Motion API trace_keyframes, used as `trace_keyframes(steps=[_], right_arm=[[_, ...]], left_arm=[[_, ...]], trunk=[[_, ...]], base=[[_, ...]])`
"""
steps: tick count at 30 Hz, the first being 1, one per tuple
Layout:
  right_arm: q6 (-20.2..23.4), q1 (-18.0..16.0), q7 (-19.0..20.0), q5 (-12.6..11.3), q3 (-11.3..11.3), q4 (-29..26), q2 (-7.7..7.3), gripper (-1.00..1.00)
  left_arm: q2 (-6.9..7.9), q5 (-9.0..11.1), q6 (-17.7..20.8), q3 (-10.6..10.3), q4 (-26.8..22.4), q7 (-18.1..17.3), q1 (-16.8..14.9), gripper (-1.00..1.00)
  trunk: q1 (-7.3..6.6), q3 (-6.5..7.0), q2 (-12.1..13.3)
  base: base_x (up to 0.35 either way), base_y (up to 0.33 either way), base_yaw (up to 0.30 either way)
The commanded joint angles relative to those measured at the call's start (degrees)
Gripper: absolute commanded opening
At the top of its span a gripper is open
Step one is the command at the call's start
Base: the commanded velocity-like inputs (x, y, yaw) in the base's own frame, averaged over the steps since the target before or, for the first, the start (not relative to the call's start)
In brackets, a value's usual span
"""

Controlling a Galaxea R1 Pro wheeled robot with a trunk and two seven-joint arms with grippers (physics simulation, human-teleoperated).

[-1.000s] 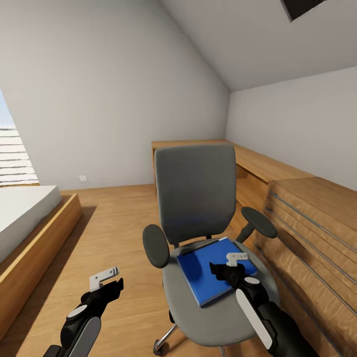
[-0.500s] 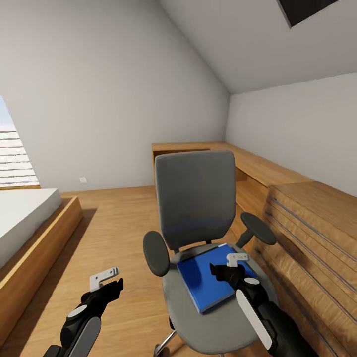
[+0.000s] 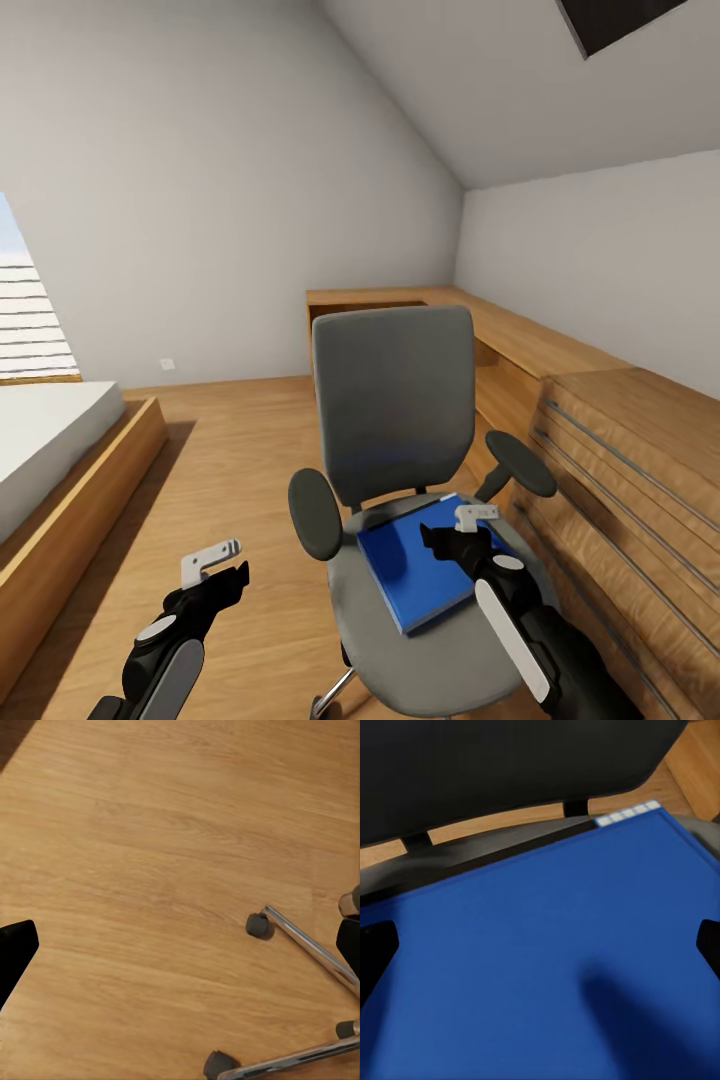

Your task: In the bedroom, organize the workspace by keeping the computer under the desk, ensuring the monitor is on the desk, placing the keyboard on the desk next to the monitor, placing the mouse on the desk next to the keyboard, moving the folder from the swivel chair onto the desk next to the mouse, stacking the notebook on top of the folder with the pen on top of the notebook, and positioning the swivel chair next to the desk.

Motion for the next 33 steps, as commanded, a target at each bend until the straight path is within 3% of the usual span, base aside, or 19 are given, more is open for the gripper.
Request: trace_keyframes(steps=[1, 29, 33], right_arm=[[0.1, -0.1, -0.6, -0.6, 0.2, -0.1, -0.07, 1.0], [0.0, 0.0, -0.5, -0.5, 0.2, -0.1, -0.09, 1.0], [0.0, 0.0, -0.5, -0.6, 0.3, -0.2, 0.85, 1.0]], left_arm=[[0.06, 0.5, 0.1, -0.1, -0.1, 0.6, 0.0, 1.0], [0.06, 0.4, 0.1, -0.1, -0.1, 0.6, 0.0, 1.0], [0.06, 0.3, 0.1, -0.1, -0.1, 0.6, -0.1, 1.0]], trunk=[[-0.01, -0.06, 0.0], [-0.01, -0.06, 0.0], [-0.01, -0.06, 0.0]], base=[[0.0, 0.0, 0.0], [0.0, 0.0, 0.041], [0.0, 0.0, 0.0]])
